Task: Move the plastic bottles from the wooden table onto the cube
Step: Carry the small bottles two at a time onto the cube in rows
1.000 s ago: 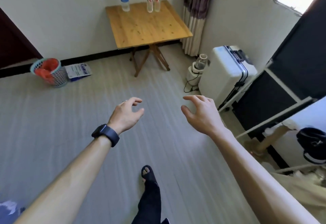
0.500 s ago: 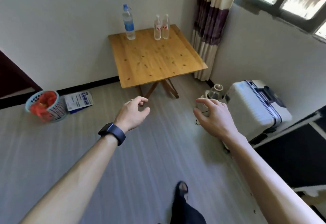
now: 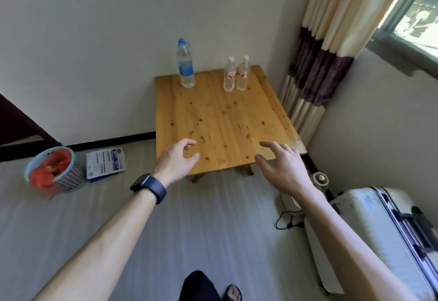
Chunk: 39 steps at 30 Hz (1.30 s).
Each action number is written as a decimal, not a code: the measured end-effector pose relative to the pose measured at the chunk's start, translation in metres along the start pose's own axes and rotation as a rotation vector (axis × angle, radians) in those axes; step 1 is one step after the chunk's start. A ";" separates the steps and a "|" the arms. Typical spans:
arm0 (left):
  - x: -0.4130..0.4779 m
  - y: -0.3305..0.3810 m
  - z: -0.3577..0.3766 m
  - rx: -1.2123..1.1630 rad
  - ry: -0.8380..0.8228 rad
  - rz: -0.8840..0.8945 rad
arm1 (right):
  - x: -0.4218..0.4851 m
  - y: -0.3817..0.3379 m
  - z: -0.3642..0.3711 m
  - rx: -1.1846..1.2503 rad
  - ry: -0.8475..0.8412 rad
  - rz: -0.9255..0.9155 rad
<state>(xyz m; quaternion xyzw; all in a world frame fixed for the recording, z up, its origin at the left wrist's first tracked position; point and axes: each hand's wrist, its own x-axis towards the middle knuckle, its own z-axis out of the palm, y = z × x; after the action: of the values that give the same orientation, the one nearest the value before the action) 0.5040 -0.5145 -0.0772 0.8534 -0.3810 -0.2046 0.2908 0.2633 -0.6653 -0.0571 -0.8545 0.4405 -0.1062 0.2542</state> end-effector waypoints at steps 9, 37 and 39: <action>0.208 0.016 0.009 -0.044 -0.057 0.022 | 0.200 0.013 0.004 -0.025 -0.014 0.062; 0.693 0.065 0.136 -0.120 -0.144 -0.262 | 0.726 0.105 0.090 0.076 -0.290 0.242; 0.713 0.066 0.151 -0.155 -0.131 -0.279 | 0.747 0.103 0.103 0.203 -0.273 0.261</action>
<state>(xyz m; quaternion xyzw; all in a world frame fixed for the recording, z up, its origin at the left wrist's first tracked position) 0.8287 -1.1497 -0.2385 0.8580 -0.2601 -0.3267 0.2991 0.6732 -1.2825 -0.2304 -0.7666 0.4958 0.0007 0.4079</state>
